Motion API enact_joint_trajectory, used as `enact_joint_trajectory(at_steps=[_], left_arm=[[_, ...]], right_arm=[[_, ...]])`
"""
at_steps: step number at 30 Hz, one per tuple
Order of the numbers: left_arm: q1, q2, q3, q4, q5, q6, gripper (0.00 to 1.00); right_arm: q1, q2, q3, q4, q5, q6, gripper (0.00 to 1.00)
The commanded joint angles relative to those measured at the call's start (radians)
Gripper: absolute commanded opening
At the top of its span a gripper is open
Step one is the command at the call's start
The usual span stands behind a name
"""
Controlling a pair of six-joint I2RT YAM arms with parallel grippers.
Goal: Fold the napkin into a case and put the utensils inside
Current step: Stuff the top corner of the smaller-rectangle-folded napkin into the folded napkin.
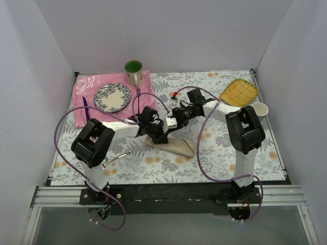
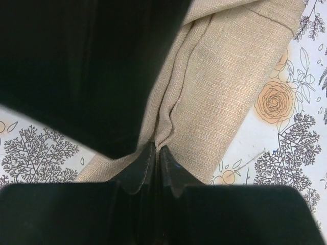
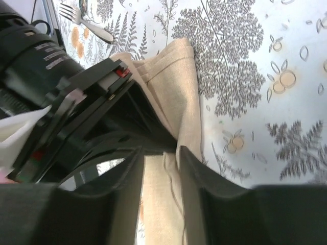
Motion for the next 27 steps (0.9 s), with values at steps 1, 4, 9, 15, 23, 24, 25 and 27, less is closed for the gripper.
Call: enact_joint_trajectory(at_steps=[1, 4, 9, 15, 23, 24, 25, 27], left_arm=[[-0.003, 0.027, 0.025, -0.055, -0.015, 0.011, 0.00], [0.000, 0.043, 0.045, -0.069, -0.001, -0.008, 0.00], [0.006, 0.060, 0.071, -0.086, 0.011, -0.008, 0.00], [0.014, 0.080, 0.098, -0.099, 0.036, -0.022, 0.00], [0.026, 0.099, 0.138, -0.104, 0.059, -0.078, 0.00], [0.029, 0.102, 0.143, -0.109, 0.065, -0.086, 0.00], [0.031, 0.106, 0.148, -0.109, 0.070, -0.094, 0.00], [0.040, 0.115, 0.160, -0.113, 0.077, -0.117, 0.00]], right_arm=[[-0.018, -0.076, -0.021, -0.129, 0.001, -0.115, 0.49], [-0.020, -0.065, -0.050, -0.132, 0.024, -0.143, 0.62], [-0.018, -0.051, -0.090, -0.114, 0.052, -0.171, 0.74], [-0.017, -0.022, -0.110, -0.091, 0.087, -0.201, 0.72], [-0.006, 0.018, -0.104, -0.107, 0.093, -0.246, 0.56], [-0.005, 0.020, -0.106, -0.107, 0.093, -0.246, 0.56], [-0.005, 0.023, -0.109, -0.104, 0.092, -0.247, 0.56], [-0.006, 0.026, -0.115, -0.101, 0.090, -0.247, 0.56]])
